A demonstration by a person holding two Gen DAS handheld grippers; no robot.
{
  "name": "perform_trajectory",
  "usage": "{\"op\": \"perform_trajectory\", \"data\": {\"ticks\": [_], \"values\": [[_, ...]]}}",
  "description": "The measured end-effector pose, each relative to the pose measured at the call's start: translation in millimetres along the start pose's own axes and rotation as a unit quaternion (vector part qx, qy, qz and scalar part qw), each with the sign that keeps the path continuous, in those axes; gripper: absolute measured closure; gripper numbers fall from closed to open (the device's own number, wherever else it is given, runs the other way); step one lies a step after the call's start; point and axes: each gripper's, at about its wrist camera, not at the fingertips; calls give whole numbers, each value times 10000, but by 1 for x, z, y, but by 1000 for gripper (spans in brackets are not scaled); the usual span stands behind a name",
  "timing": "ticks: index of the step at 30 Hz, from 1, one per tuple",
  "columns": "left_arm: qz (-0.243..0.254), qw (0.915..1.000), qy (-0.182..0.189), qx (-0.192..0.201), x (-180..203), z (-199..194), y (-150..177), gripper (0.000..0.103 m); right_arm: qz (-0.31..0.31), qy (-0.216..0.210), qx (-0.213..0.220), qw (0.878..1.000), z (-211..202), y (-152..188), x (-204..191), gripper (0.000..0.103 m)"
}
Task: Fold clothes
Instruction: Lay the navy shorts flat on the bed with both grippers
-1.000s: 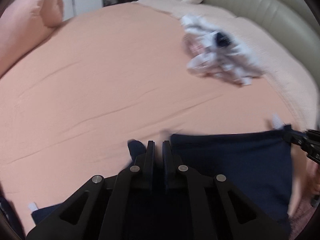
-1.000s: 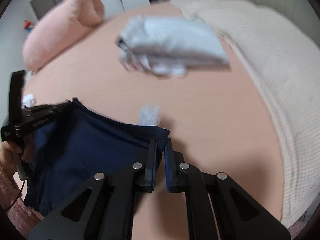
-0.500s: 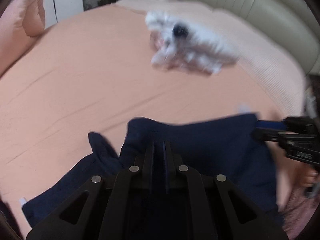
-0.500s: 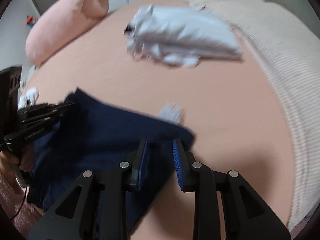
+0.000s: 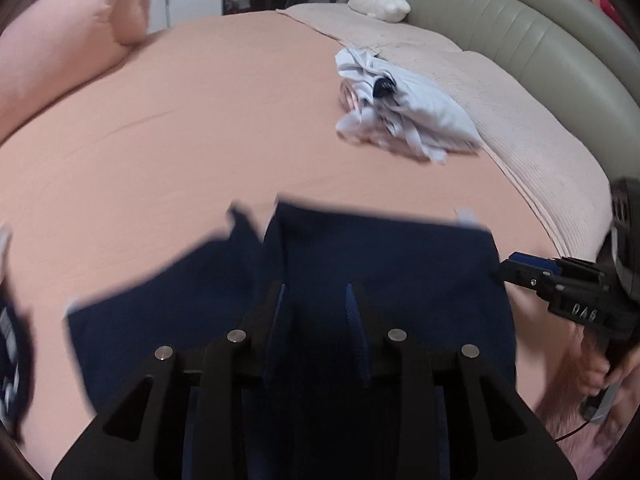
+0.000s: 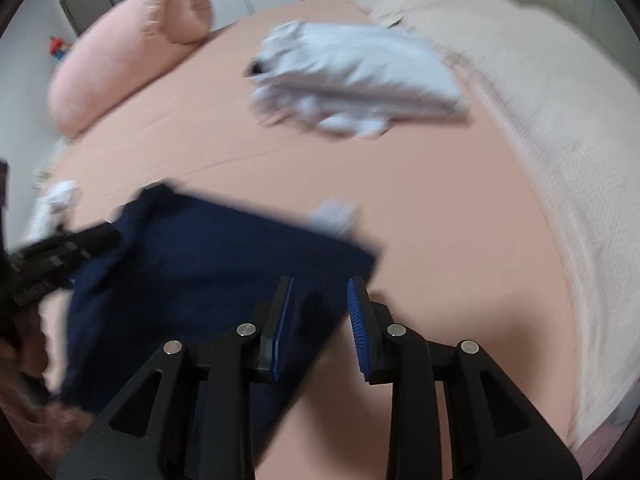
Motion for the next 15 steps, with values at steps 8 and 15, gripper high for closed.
{"op": "perform_trajectory", "data": {"ticks": [8, 15], "values": [[-1431, 9871, -504, -519, -62, -59, 95, 70, -301, -849, -679, 9936, -37, 85, -66, 69], [-2742, 9532, -1225, -345, -99, -108, 159, 63, 41, -239, -513, 9984, -65, 108, -64, 59]]}}
Point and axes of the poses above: each gripper's, at about its wrist camera, not at the fingertips, and z roughly the way its jaws point, x to its right, y to its underside, and after that the axes turned 8 degrees about x, right-handed
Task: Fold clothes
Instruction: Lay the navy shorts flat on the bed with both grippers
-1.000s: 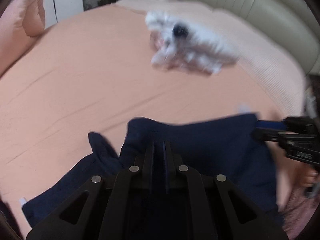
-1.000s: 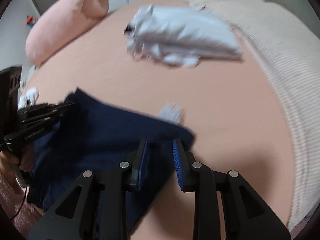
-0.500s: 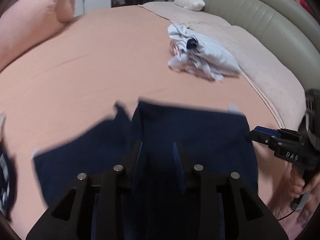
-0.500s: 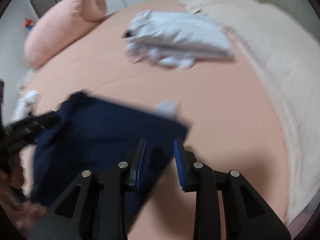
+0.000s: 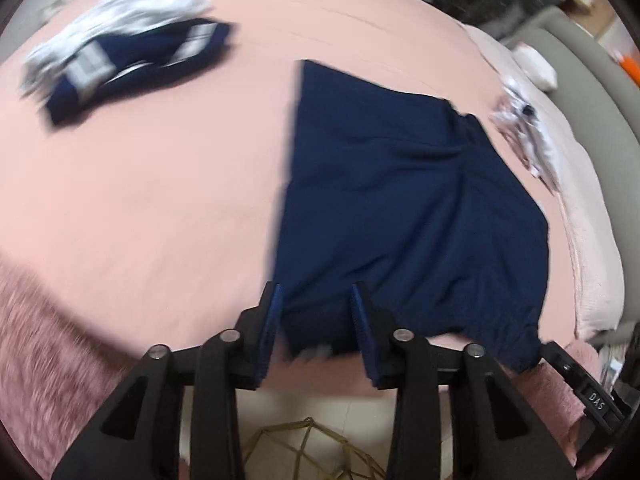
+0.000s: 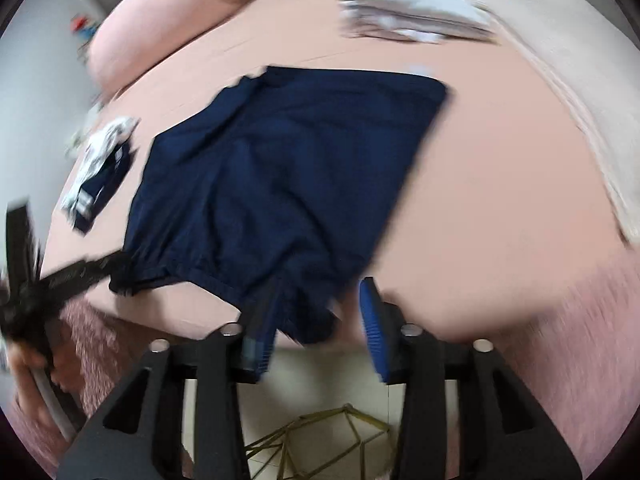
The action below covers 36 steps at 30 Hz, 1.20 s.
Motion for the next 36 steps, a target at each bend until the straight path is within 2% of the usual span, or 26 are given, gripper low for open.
{"op": "perform_trajectory", "data": {"ticks": [4, 6, 10, 14, 17, 19, 22, 25, 27, 28, 30, 32, 35, 36], "values": [[288, 9995, 69, -116, -11, -7, 22, 62, -142, 258, -531, 9982, 12, 19, 4, 59], [401, 9991, 45, -153, -7, -2, 25, 62, -211, 159, -710, 9971, 20, 21, 0, 59], [623, 9976, -286, 11, -2, 1, 25, 62, -755, 434, -595, 9944, 35, 14, -20, 59], [440, 9988, -158, 117, -8, 6, 16, 62, -920, 526, -295, 9939, 41, 2, -25, 57], [375, 9983, 2, 448, -8, -3, 4, 62, -866, 480, 29, 9951, 40, -9, -24, 57], [288, 9976, 247, 580, -5, -5, -1, 62, -670, 256, 145, 9973, 39, -15, -21, 57], [418, 9977, 317, 420, 7, 10, 2, 66, -371, -86, 317, 9988, 37, -23, -16, 57], [598, 9972, 300, 339, 9, 7, 12, 71, -175, -602, 180, 9979, 43, -21, -15, 57], [684, 9965, 256, 405, 11, 4, 13, 74, -169, -911, -15, 9957, 46, -18, -16, 69], [698, 9964, 215, 436, 11, 3, 12, 74, -279, -921, -190, 9952, 50, -13, -19, 78], [665, 9965, 44, 504, 9, 4, 13, 74, -402, -545, -303, 9972, 63, -9, -28, 78], [625, 9966, -53, 531, 6, 5, 13, 74, -267, -534, -347, 9976, 62, -7, -21, 81], [515, 9980, 225, 296, -5, 5, 18, 74, -39, -989, -423, 9942, 62, -11, -16, 81], [608, 9975, 201, 289, -2, 6, 20, 74, 9, -1099, -450, 9929, 62, -12, -17, 82]]}}
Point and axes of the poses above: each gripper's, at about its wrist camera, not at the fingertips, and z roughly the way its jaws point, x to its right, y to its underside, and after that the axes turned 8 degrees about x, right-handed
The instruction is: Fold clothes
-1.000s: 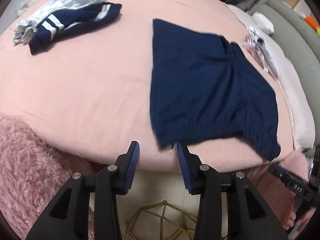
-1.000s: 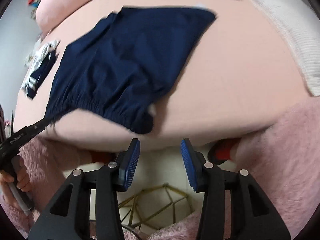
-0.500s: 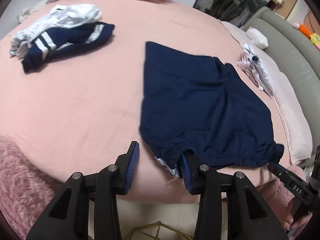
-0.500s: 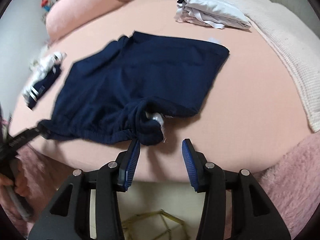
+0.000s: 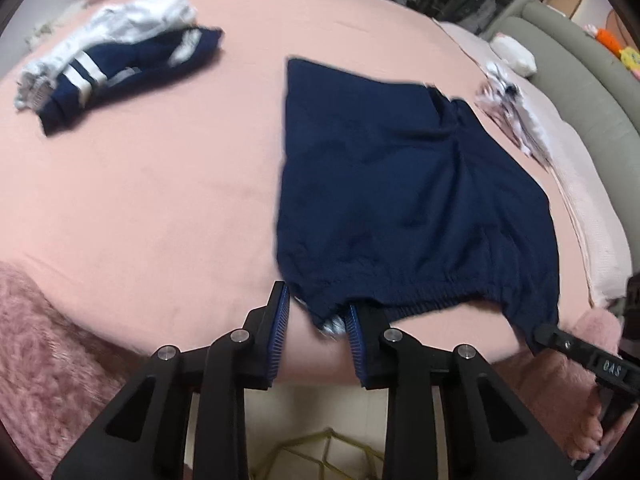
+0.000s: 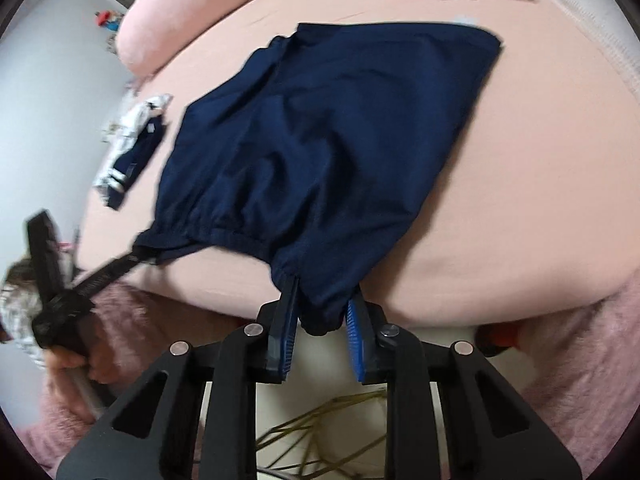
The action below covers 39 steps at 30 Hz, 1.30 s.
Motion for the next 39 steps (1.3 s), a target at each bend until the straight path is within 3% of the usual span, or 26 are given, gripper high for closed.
{"op": "perform_trajectory", "data": {"ticks": [1, 2, 3, 6, 7, 9, 11, 13, 15, 17, 22, 24, 26, 28, 29, 30, 33, 39], "values": [[103, 9999, -24, 1, 3, 0, 1, 74, 45, -155, -22, 9999, 2, -1, -2, 87], [254, 9996, -67, 57, 8, -2, 1, 89, 98, -286, -23, 9995, -1, 0, -2, 92], [405, 9991, -110, 113, 12, -4, 1, 94, 239, -532, -3, 9983, -5, 1, 0, 92], [833, 9955, -335, 295, 20, -17, -2, 94, 897, -1251, 103, 9880, -21, 1, 16, 94], [953, 9941, -400, 339, 21, -22, -3, 94, 1125, -1282, 143, 9852, -25, 0, 25, 94], [1019, 9941, -318, 209, 21, -24, -2, 93, 1390, -972, 178, 9853, -26, 0, 38, 94], [1129, 9928, -241, -328, 21, -10, 1, 89, 1564, -469, 116, 9865, -23, 2, 52, 94], [1087, 9918, -353, -579, 17, -1, 2, 77, 1681, -190, 5, 9856, -17, 3, 57, 94], [998, 9930, -299, -548, 13, -9, -3, 63, 1489, -2, 89, 9888, -22, 2, 49, 87], [961, 9941, 73, -493, 10, -24, -10, 61, 1189, 286, 254, 9922, -28, -1, 36, 73], [994, 9922, 746, -62, 7, -55, -27, 61, 612, 364, 683, 9951, -50, -2, 10, 72], [794, 9917, 1012, 25, 5, -55, -32, 61, 499, 401, 769, 9950, -49, -6, 7, 72], [683, 9927, 996, 18, 6, -50, -33, 61, 535, 519, 644, 9951, -38, -11, 4, 72], [821, 9949, 520, -285, 8, -29, -27, 61, 670, 728, 452, 9941, -37, -12, 19, 72], [935, 9936, 111, -628, 8, -16, -21, 61, 762, 793, 384, 9932, -35, -12, 26, 72], [921, 9926, -10, -793, 4, -9, -17, 61, 854, 858, 316, 9921, -33, -12, 32, 72], [322, 9952, 538, -745, -13, -13, -26, 61, 1098, 720, 444, 9904, -43, -26, 49, 72], [201, 9982, 412, -373, -25, -1, -90, 61, 1093, 700, 500, 9903, -17, -102, 93, 62]]}}
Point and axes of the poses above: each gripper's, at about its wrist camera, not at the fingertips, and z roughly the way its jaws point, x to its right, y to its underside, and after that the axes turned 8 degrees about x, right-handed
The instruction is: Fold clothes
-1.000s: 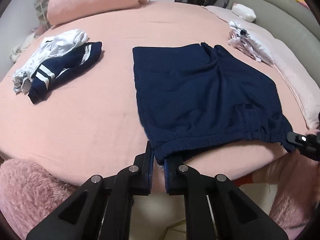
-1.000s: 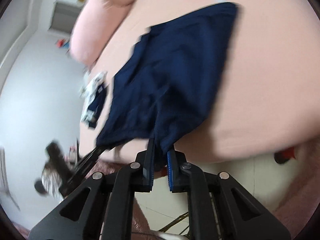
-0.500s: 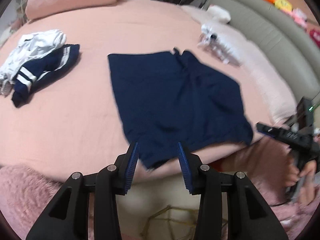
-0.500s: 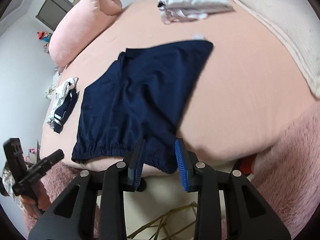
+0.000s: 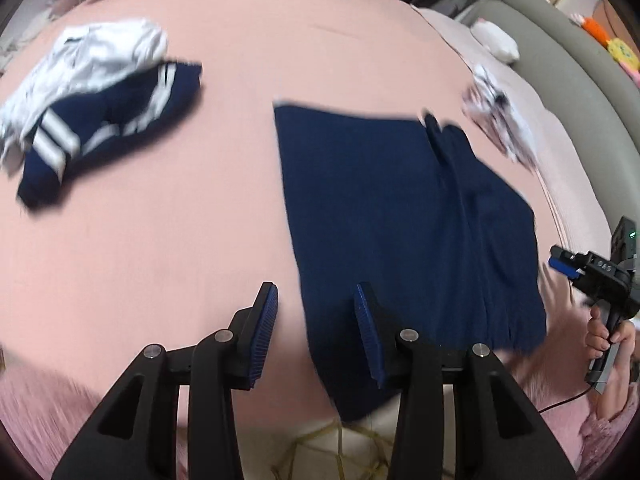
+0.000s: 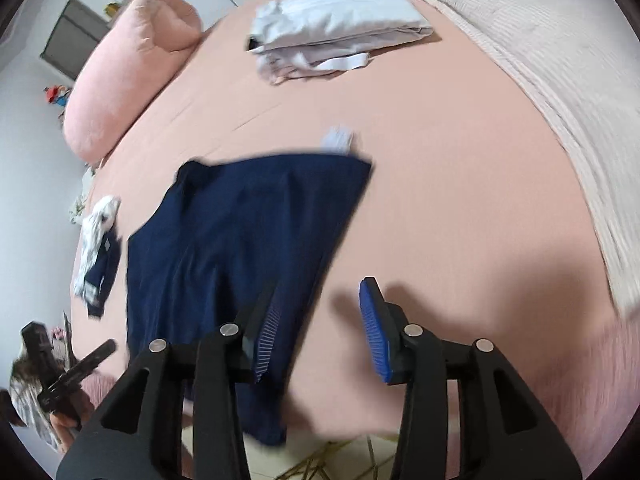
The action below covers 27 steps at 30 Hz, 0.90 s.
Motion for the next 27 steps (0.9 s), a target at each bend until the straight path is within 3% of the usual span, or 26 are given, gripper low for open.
{"op": "perform_trajectory", "data": {"ticks": [3, 6, 7, 8, 11, 19, 21, 22, 25, 27], "values": [[-135, 9998, 123, 5, -2, 19, -29, 61, 224, -1, -175, 9996, 37, -30, 14, 62], [-418, 9988, 266, 65, -11, 44, -49, 61, 30, -5, -115, 9999, 55, -50, 11, 62], [-522, 9981, 321, 84, -15, 52, -55, 61, -47, -9, -80, 10000, 58, -54, 8, 67], [-655, 9972, 350, 64, -19, 63, -61, 61, -182, 84, -86, 9998, 62, -56, 5, 90], [-990, 9941, 439, -39, -28, 84, -69, 61, -698, 315, -89, 9970, 68, -57, -8, 98], [-630, 9972, 309, 266, -11, 87, -71, 61, -1669, 965, 405, 9804, 59, -88, -25, 98], [-497, 9979, 261, 310, -10, 89, -72, 61, -1745, 1114, 149, 9782, 73, -94, -21, 92], [-426, 9983, 233, 328, -9, 90, -72, 61, -1793, 1286, -7, 9754, 82, -95, -18, 76], [-286, 9986, 194, 389, -6, 84, -72, 61, -1712, 1369, 135, 9756, 72, -88, -16, 75], [-89, 9987, -22, 505, -3, 77, -73, 61, -1749, 1352, 221, 9750, 65, -80, -19, 75]]}}
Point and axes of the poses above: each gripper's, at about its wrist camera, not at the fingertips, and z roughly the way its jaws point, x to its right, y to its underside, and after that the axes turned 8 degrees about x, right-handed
